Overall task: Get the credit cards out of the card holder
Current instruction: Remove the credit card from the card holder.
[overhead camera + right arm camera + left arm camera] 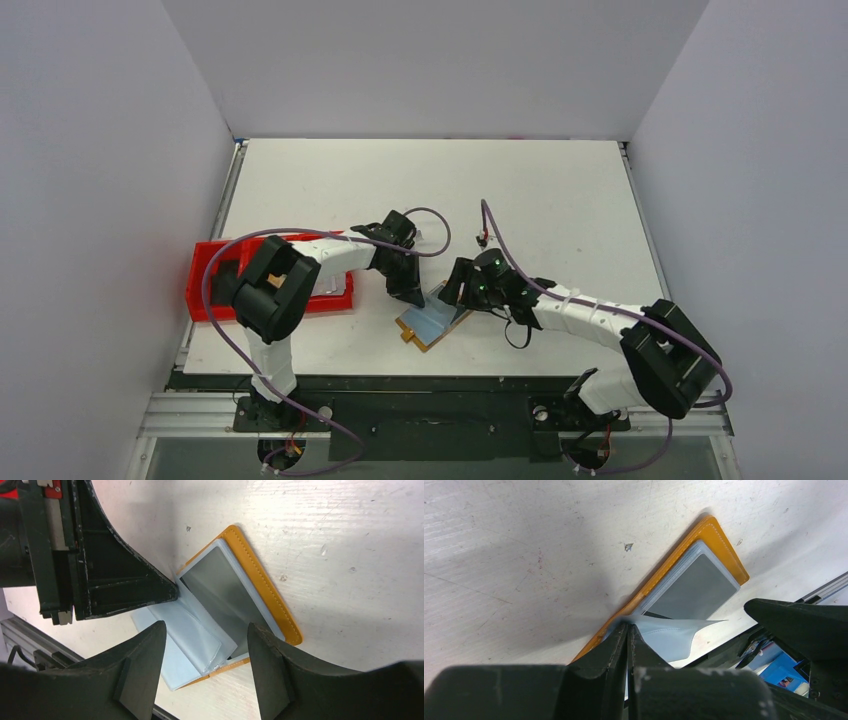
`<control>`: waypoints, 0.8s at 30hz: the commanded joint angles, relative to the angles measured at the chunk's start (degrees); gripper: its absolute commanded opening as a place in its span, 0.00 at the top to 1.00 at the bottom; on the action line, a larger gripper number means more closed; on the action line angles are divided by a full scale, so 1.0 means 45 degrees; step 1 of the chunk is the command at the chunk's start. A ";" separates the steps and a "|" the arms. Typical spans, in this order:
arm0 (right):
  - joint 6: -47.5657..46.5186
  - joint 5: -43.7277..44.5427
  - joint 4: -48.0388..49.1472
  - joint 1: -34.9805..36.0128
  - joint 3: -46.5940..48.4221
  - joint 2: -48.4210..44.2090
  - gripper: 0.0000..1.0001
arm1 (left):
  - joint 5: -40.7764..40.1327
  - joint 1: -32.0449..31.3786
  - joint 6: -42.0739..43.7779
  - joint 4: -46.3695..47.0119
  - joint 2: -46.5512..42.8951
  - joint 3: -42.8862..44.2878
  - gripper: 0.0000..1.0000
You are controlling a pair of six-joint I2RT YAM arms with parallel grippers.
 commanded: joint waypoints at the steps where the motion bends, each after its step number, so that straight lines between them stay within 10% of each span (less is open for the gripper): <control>1: -0.0516 -0.0614 0.0175 0.0001 0.0245 0.0247 0.44 | -0.1375 -0.0030 0.0522 -0.0220 0.0162 -0.0450 1.00; 9: -0.0495 -0.0884 0.0693 -0.0010 0.0029 0.0912 0.52 | -0.1241 -0.0030 0.0473 -0.0114 0.0113 -0.0484 1.00; 24: 0.0409 0.0166 0.0809 0.0244 -0.0698 0.0044 1.00 | -0.1809 0.0014 0.0672 -0.1360 -0.1861 0.0282 0.94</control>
